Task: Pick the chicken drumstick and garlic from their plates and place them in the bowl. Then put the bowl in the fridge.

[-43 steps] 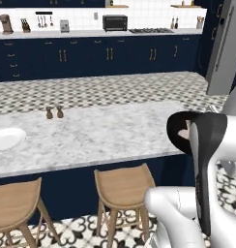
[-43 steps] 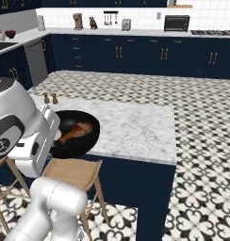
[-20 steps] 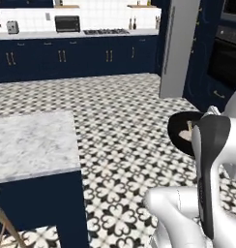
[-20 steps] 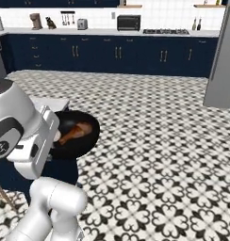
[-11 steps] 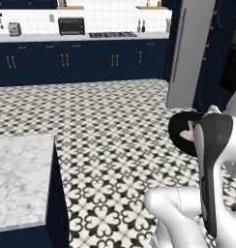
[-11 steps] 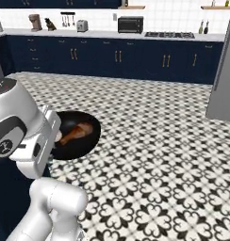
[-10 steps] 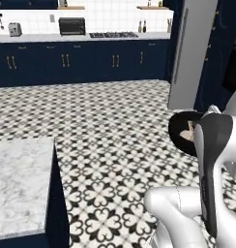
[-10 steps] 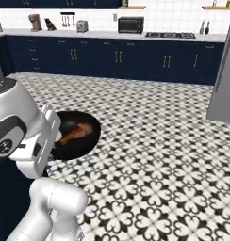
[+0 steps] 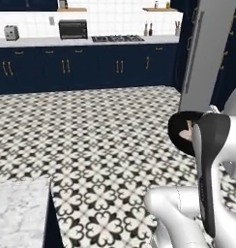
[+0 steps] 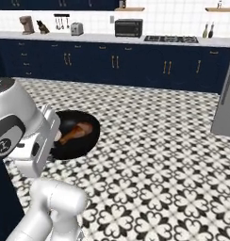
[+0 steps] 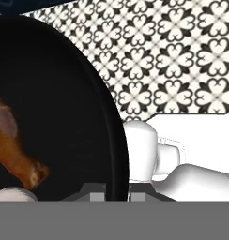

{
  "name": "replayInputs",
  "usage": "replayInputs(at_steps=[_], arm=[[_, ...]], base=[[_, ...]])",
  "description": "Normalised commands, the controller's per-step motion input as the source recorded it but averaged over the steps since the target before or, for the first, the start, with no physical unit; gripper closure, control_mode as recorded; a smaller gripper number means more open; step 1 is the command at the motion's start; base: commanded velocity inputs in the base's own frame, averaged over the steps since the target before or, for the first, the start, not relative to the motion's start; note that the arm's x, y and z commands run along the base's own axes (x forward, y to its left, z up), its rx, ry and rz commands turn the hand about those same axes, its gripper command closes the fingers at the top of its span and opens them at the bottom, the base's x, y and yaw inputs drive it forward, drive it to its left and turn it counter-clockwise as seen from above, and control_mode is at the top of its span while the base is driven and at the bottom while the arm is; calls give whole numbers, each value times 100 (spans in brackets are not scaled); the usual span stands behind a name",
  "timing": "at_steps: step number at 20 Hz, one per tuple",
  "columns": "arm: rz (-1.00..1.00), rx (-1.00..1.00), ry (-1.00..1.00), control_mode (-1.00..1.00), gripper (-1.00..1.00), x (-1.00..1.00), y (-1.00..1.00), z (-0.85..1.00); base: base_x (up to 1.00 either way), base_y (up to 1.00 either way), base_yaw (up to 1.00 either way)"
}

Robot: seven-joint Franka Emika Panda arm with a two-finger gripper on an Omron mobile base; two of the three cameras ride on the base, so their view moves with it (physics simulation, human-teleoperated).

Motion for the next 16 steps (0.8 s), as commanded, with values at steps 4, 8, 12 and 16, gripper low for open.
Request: replayInputs(at_steps=[4, 8, 12, 16], arm=[[0, 0, 0, 100, 100, 0, 0, 0], [0, 0, 0, 100, 100, 0, 0, 0], [0, 0, 0, 100, 100, 0, 0, 0], [0, 0, 0, 100, 100, 0, 0, 0]], base=[[100, 0, 0], [100, 0, 0], [100, 0, 0], [100, 0, 1]])
